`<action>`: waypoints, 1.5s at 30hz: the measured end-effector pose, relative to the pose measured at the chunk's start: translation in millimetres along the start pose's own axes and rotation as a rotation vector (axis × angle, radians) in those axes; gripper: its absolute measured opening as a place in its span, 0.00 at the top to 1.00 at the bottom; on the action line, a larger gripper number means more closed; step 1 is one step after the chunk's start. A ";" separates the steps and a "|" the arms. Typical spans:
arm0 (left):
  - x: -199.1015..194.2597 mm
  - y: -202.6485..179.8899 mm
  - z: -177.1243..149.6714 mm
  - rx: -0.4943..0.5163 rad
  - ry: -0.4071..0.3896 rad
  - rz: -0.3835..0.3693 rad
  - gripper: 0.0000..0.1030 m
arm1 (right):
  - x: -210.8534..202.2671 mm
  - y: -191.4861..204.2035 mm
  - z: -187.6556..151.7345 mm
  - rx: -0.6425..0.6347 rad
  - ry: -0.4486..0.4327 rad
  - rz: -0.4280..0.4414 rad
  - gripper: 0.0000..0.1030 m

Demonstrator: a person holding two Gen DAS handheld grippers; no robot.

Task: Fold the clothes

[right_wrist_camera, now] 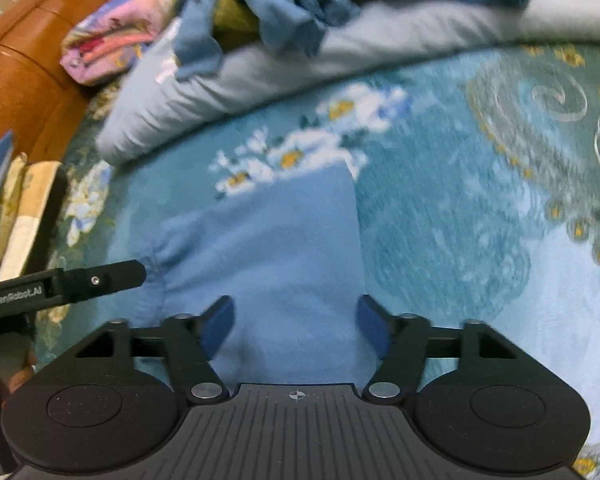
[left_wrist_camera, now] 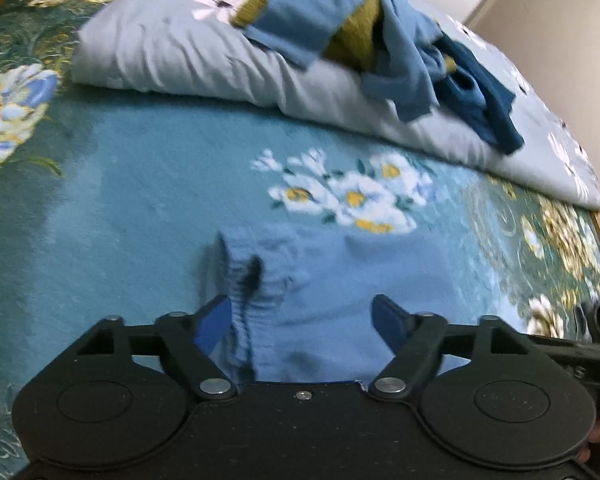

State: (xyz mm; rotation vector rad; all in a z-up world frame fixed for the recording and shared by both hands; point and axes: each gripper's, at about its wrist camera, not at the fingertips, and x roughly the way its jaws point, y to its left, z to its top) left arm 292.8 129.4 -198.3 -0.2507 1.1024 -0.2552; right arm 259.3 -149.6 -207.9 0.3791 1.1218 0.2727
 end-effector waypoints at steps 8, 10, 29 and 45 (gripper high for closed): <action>30.8 23.7 -8.8 -0.091 0.090 -0.030 0.06 | 23.8 -20.8 5.0 0.083 0.018 0.022 0.01; 39.2 27.8 -12.1 -0.105 0.116 -0.037 0.06 | 33.2 -26.8 4.6 0.111 0.033 0.037 0.01; 62.2 31.0 -20.6 -0.104 0.149 -0.104 0.15 | 72.2 -29.1 10.9 0.127 0.111 0.188 0.10; 48.7 23.5 -19.7 -0.088 0.120 -0.040 0.64 | 61.4 -31.2 11.6 0.145 0.110 0.112 0.61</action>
